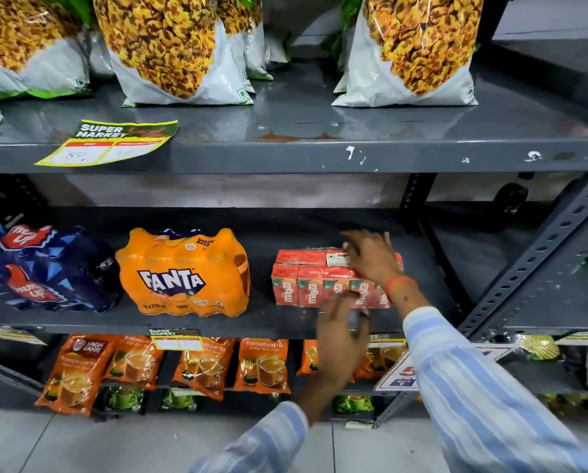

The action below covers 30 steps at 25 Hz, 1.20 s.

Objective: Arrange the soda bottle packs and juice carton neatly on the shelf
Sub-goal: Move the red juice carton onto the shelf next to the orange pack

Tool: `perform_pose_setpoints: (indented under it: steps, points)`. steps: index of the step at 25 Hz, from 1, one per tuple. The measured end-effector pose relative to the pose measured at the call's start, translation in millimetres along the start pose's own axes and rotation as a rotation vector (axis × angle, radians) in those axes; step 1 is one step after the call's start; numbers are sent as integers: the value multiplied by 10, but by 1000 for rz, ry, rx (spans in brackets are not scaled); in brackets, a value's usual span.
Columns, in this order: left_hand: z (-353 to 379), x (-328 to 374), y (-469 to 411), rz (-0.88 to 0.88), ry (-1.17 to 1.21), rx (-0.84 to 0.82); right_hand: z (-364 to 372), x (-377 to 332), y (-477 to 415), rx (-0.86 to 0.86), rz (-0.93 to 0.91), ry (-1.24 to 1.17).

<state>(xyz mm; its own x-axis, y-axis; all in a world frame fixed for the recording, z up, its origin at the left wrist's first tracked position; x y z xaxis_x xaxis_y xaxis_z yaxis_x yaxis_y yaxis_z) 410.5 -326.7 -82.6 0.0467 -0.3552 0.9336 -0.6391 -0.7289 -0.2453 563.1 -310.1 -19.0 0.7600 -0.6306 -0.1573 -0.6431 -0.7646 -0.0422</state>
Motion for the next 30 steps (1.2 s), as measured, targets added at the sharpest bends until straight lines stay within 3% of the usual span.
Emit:
perform_pose_setpoints:
  steps: [1, 3, 4, 6, 9, 15, 21, 30]
  points:
    - [-186, -79, -69, -15, -30, 146, 11, 203, 86, 136, 109, -69]
    - [-631, -241, -208, -158, 8, 387, 165, 546, 341, 245, 351, -333]
    - [-779, -322, -300, -209, 40, 407, 285, 640, 465, 238, 438, -506]
    - [-830, -386, -465, -268, 155, 288, 456, 680, 620, 225, 550, -848]
    - [-800, -289, -456, -259, 178, 243, 611, 691, 723, 261, 581, -1048]
    - [-906, -456, -330, -216, 206, 308, 683, 595, 747, 187, 520, -1104]
    - [-929, -499, -341, -226, 237, 239, 748, 530, 740, 154, 557, -1247]
    - [-820, -485, -365, -248, 227, 228, 680, 701, 809, 241, 551, -1108]
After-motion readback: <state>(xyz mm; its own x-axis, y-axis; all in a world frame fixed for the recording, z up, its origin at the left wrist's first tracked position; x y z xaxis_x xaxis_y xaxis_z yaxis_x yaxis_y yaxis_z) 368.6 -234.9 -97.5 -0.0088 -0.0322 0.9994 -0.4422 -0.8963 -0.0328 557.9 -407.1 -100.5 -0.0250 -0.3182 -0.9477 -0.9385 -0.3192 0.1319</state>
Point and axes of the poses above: each hand's wrist, its own y-axis away from the middle knuckle, its own z-axis out of the palm, x = y × z, the point moved 7 cm from there along -y, towards the middle knuckle, and after that the axes turned 13 degrees about y, right-handed, at the moved point
